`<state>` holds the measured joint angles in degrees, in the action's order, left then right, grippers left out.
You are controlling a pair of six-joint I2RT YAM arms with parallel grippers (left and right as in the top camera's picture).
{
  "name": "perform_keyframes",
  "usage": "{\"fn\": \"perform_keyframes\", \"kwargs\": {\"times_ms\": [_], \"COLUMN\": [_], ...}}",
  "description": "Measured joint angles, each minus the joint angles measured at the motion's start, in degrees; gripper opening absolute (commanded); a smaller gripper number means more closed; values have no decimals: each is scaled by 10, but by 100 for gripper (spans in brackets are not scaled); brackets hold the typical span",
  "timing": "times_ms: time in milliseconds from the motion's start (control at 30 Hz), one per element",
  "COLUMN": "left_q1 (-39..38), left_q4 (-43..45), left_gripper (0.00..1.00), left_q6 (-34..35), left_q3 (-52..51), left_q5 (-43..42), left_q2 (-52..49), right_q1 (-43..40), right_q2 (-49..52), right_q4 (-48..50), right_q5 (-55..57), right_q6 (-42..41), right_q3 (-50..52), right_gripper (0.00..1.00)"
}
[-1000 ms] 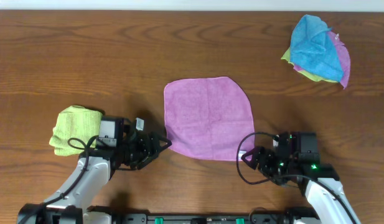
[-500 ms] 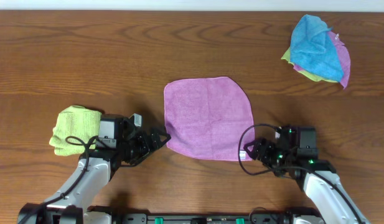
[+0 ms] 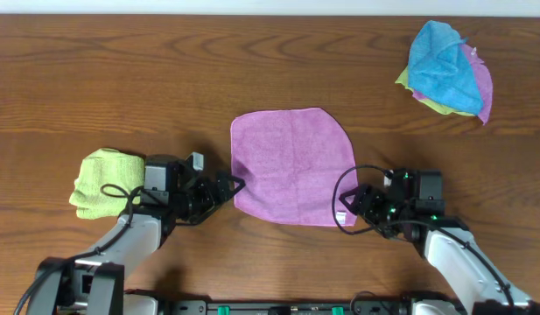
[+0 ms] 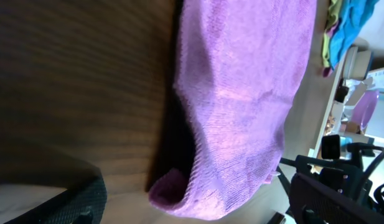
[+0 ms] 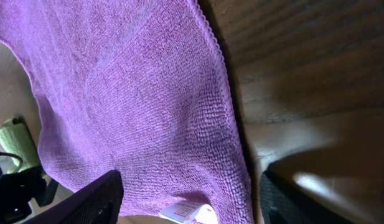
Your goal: Fold the cloth
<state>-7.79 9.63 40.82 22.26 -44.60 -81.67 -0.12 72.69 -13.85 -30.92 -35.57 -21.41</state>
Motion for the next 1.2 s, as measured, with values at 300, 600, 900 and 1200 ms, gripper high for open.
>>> {"fn": "perform_keyframes", "kwargs": {"times_ms": [300,600,900,1200], "left_q1": [-7,-7,-23,-81], "left_q4": [11,12,11,10], "left_gripper": [97,97,96,89], "left_q6": [21,31,40,43], "left_q3": [0,0,0,5], "left_q5": [0,-1,2,35], "left_q2": [-4,-4,-3,-3], "right_q1": [3,15,18,18], "right_q2": [37,64,72,72], "right_q4": [25,31,26,26], "right_q5": [-20,-13,-6,-5], "right_q6": [-3,-14,-17,-17], "right_q3": [-7,-11,-7,-7], "right_gripper": [60,22,1,1]}}
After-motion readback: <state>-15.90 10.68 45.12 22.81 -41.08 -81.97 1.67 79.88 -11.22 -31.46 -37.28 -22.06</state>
